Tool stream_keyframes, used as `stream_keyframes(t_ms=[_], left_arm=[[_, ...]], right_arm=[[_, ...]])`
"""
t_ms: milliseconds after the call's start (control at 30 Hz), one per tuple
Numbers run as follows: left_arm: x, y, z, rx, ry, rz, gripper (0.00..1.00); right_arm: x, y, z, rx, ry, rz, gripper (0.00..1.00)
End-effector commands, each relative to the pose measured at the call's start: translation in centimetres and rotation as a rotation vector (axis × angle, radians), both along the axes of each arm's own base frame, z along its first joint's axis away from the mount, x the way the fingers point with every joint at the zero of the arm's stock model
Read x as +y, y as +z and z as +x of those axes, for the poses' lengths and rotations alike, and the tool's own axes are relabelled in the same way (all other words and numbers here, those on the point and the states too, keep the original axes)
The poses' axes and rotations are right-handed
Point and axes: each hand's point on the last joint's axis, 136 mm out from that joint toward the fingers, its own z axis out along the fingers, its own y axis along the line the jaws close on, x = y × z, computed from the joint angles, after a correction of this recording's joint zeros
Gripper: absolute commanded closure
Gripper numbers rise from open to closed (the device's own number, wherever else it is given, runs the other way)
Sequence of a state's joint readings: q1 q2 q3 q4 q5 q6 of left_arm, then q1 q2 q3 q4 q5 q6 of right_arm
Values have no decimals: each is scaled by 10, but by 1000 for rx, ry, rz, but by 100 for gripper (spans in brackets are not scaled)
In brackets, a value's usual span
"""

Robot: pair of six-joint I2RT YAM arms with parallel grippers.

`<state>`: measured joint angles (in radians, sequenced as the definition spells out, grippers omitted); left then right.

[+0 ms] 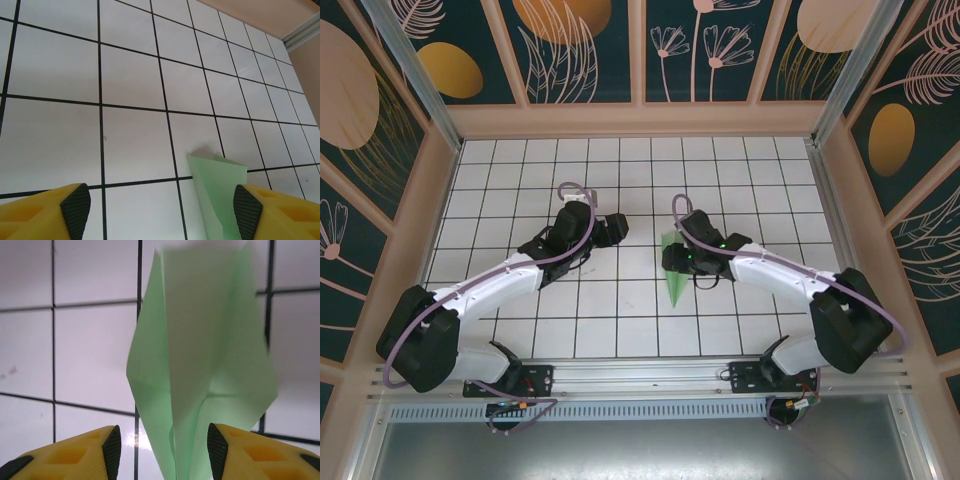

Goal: Fold a paper plane with a square sheet of paper (fold left side to right side)
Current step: Pick up the paper plane at the center of the table.

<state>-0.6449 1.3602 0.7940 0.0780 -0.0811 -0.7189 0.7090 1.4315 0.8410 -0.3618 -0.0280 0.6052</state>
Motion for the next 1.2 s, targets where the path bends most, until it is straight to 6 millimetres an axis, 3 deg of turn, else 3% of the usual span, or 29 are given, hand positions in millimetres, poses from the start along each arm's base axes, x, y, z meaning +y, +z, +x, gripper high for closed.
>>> stream_keyframes(t_ms=[0, 167, 733, 967, 1167], left_arm=[[4, 7, 2, -28, 14, -1, 22], [4, 6, 2, -25, 12, 1, 21], [4, 7, 3, -22, 11, 7, 19], [8, 12, 2, -36, 20, 15, 17], [10, 13, 0, -42, 21, 18, 14]], right_arm=[[-3, -14, -9, 74, -29, -39, 48], [-2, -21, -11, 88, -22, -57, 49], [2, -62, -12, 154, 13, -141, 67], [8, -44, 10, 99, 22, -146, 87], [5, -30, 51, 47, 26, -181, 88]])
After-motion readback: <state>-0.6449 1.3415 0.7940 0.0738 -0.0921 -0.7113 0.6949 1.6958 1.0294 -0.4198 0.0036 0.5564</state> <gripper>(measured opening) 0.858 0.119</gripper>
